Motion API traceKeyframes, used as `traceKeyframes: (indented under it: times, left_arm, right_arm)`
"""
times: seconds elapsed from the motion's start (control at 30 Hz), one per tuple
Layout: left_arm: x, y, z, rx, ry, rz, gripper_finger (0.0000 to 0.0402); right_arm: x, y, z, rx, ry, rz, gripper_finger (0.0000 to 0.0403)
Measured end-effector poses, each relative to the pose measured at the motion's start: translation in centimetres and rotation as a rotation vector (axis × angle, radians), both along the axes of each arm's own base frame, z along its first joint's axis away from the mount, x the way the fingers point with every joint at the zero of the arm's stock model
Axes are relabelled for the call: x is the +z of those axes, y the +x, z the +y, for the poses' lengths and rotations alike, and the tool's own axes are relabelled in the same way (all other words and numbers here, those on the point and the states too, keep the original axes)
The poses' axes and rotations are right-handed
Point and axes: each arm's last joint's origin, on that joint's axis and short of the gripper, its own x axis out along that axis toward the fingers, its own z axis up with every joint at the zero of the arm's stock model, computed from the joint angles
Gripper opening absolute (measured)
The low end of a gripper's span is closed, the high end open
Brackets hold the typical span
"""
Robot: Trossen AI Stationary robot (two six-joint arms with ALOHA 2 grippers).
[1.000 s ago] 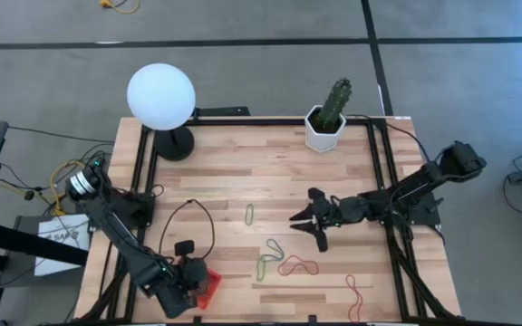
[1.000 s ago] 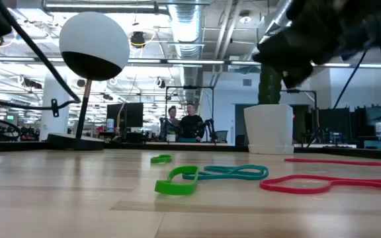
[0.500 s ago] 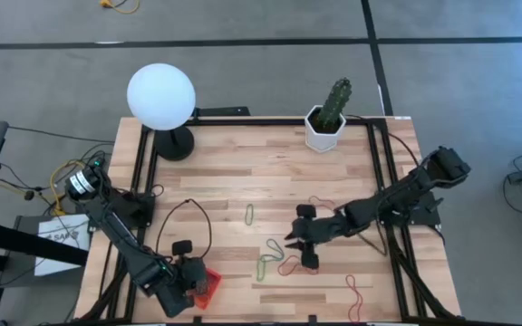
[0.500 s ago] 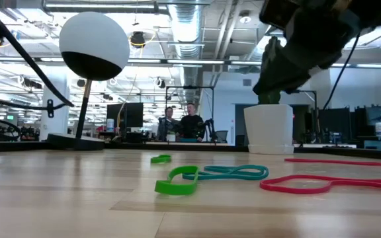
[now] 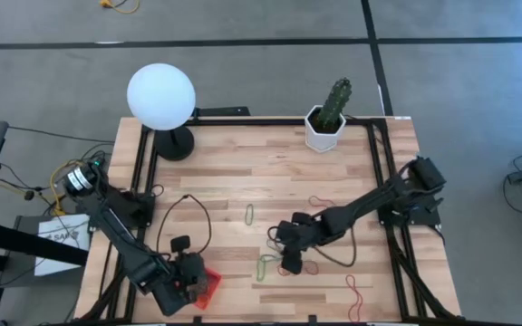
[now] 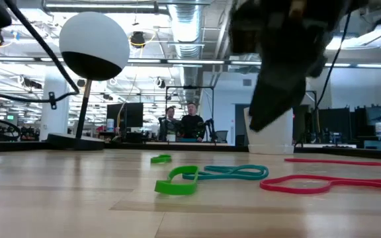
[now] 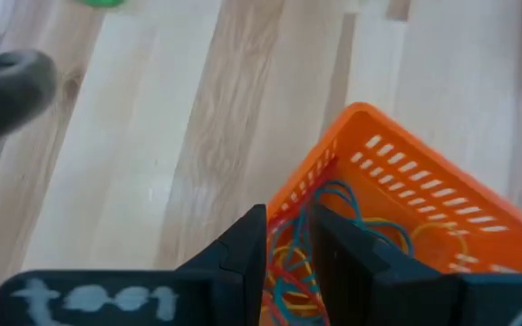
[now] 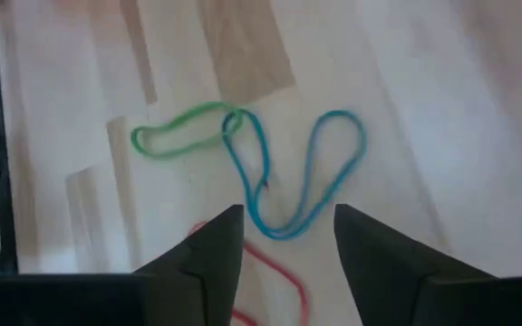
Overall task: Pick and place rubber bands into bin
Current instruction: Put the blue rubber band into the basket
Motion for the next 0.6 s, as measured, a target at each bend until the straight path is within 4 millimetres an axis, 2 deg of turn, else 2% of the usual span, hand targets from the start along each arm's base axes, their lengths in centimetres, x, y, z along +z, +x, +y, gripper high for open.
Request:
traceKeyframes:
  times: [0.2, 0.6]
  left_arm:
    - [1.6, -0.4, 0.5, -0.002, 0.004, -0.075, 0.0075]
    - [2.0, -0.5, 0.6, 0.001, 0.045, -0.135, 0.0075]
  right_arm:
    - [-2.2, 1.5, 0.8, 0.020, -0.019, 0.122, 0.0177]
    - [-3.6, 3.5, 1.0, -0.004, -0.050, 0.189, 0.0164]
